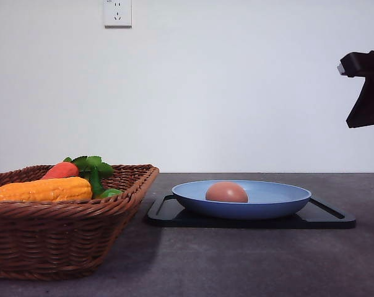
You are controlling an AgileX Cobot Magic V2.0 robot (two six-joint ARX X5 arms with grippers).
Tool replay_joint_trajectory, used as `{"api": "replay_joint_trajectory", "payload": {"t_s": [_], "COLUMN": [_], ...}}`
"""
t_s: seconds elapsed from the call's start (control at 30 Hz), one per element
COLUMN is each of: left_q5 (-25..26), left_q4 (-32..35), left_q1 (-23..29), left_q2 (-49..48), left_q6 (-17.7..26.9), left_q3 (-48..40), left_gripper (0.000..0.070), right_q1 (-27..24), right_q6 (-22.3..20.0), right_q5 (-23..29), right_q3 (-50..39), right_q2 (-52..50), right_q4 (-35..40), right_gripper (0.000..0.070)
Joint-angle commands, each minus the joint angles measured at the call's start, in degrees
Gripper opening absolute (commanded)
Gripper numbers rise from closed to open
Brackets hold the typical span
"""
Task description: Transfer egg from basket to plate and serve
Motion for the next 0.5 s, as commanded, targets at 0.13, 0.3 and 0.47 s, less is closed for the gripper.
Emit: {"api": "replay_joint_trajectory", "payload": {"t_s": [0.13,0.3,0.47], "left_q5": [0.1,0.1,0.1], "left_q4": [1.7,0.8,-4.6], "left_q1": [2.6,2.9,2.9], "left_q2": [-3.7,-4.9,-4.9], "left_q6": [0.9,0.9,0.8], "left_q3": [-8.4,-12.1,-12.4], "left_gripper": [0.0,0.0,0.0], "right_q1": [0.4,0.4,0.5], "right_q6": [0.5,0.5,0.5], "right_q5": [0.1,0.1,0.1], "right_q3": [0.3,0.3,0.3], "right_q2": [0.3,0.3,0.3], "right_q4": [0.5,0.5,0.5], "right_gripper": [0.0,0.0,0.0]}}
